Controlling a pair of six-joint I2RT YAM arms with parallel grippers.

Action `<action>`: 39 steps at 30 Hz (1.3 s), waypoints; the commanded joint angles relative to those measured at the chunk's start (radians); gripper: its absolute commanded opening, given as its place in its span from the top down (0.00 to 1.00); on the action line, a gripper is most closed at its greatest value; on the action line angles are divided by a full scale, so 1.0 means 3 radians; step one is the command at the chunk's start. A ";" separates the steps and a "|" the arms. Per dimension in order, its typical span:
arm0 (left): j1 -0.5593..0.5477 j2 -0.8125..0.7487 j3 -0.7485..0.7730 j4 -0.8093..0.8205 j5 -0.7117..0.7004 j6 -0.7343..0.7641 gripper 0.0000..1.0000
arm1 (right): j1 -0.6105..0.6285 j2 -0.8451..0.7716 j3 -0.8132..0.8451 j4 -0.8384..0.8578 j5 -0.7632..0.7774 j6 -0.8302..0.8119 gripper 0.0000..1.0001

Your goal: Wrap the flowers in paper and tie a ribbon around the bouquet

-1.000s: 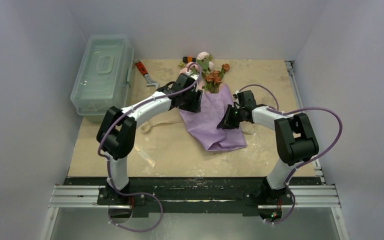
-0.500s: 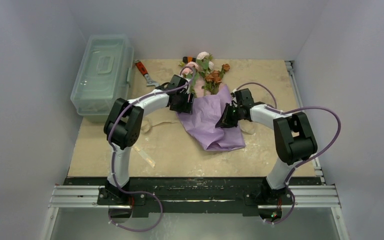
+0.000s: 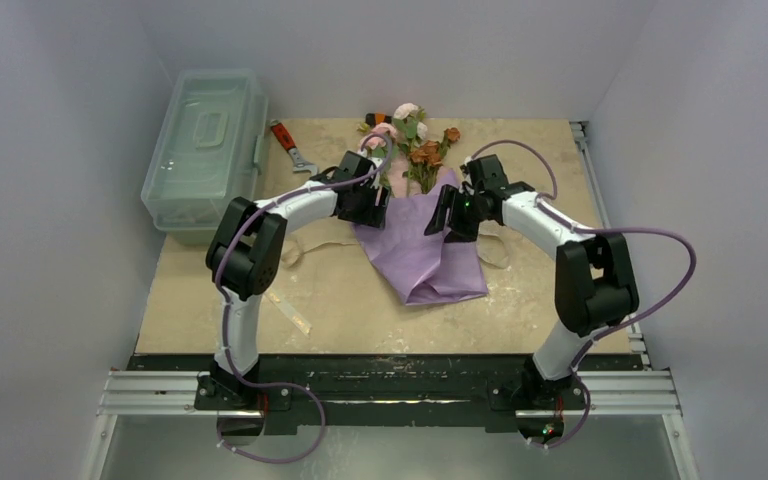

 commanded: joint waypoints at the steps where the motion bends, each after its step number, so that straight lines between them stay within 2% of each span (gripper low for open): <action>1: 0.0021 0.0008 -0.0135 0.0099 0.0057 0.0042 0.33 | 0.0015 -0.0385 0.0393 -0.0322 0.0140 -0.0166 0.37; 7: 0.0016 0.0000 -0.0143 0.0100 0.0085 0.0011 0.34 | 0.0490 -0.0527 0.0463 -0.0446 -0.0101 -0.0385 0.39; 9: 0.0017 -0.0016 -0.0169 0.0113 0.0094 0.0005 0.34 | 0.0597 -0.0569 0.0357 -0.0280 -0.0314 -0.0342 0.42; 14: 0.0019 -0.0025 -0.0204 0.0148 0.0118 -0.0006 0.34 | 0.0694 -0.0446 0.0027 0.0302 -0.0745 -0.0139 0.58; 19: 0.0016 -0.0004 -0.0191 0.0177 0.0175 -0.0061 0.35 | 0.0722 0.0021 -0.0200 0.0744 -0.1086 -0.0128 0.72; 23: 0.0016 0.0018 -0.0174 0.0183 0.0185 -0.0071 0.35 | 0.0744 0.0351 -0.0426 0.0885 -0.1154 -0.0230 0.75; 28: 0.0019 0.0019 -0.0179 0.0178 0.0139 -0.0067 0.36 | 0.0744 0.0497 -0.0808 0.1078 -0.1250 -0.0303 0.77; 35: 0.0025 0.0018 -0.0156 0.0152 0.0017 -0.0040 0.36 | 0.0741 0.0417 -0.1241 0.1130 -0.1179 -0.0361 0.80; 39: 0.0032 0.0023 -0.0138 0.0134 0.0016 -0.0045 0.36 | 0.0741 0.0134 -0.1222 0.0784 -0.1121 -0.0428 0.84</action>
